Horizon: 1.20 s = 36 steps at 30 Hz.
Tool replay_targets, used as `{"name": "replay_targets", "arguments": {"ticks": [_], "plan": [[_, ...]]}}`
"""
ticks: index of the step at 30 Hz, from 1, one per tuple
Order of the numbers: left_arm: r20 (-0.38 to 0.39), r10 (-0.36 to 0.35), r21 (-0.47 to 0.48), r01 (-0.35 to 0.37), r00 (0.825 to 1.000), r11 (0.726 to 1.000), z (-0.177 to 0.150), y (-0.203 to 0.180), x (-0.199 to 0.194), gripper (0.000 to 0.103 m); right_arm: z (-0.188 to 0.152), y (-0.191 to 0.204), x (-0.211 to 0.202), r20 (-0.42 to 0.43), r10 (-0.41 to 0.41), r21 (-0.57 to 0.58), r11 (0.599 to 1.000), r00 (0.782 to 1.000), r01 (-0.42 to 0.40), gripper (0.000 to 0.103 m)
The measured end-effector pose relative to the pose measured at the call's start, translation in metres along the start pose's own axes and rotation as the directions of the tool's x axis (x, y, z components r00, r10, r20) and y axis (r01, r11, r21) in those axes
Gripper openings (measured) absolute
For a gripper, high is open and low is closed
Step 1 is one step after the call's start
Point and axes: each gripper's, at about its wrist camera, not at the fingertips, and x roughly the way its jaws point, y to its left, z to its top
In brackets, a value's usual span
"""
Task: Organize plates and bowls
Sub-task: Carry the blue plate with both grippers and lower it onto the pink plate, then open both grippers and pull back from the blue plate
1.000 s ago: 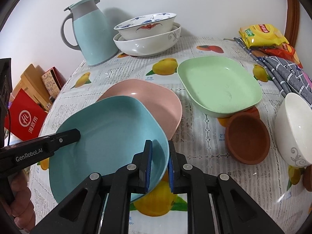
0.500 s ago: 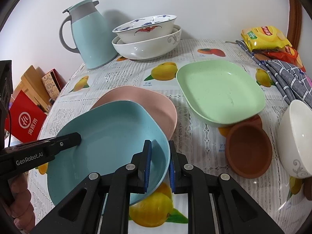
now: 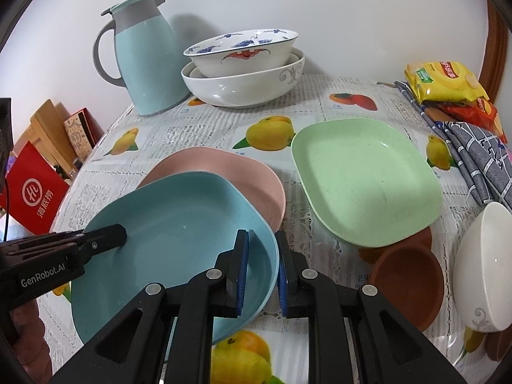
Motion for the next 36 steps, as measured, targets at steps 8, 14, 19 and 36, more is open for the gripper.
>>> {"name": "replay_targets", "arguments": {"ticks": [8, 14, 19, 36], "plan": [[0.011, 0.009, 0.005, -0.009, 1.000, 1.000, 0.002, -0.002, 0.006, 0.016, -0.002, -0.005, -0.017, -0.001, 0.017, -0.002, 1.000, 1.000, -0.017, 0.046], [0.019, 0.011, 0.007, -0.011, 1.000, 1.000, 0.003, -0.003, 0.008, 0.016, -0.003, -0.009, -0.024, -0.003, 0.030, 0.015, 0.999, 1.000, -0.030, 0.047], [0.023, -0.010, 0.009, 0.010, 1.000, 1.000, 0.001, -0.002, 0.003, 0.015, -0.001, -0.004, -0.018, 0.022, -0.020, -0.013, 1.000, 1.000, 0.020, 0.013], [0.021, -0.016, -0.003, 0.016, 1.000, 1.000, 0.000, 0.003, 0.004, 0.019, 0.022, -0.001, 0.010, 0.031, -0.020, -0.060, 0.998, 0.999, 0.022, 0.010]]}}
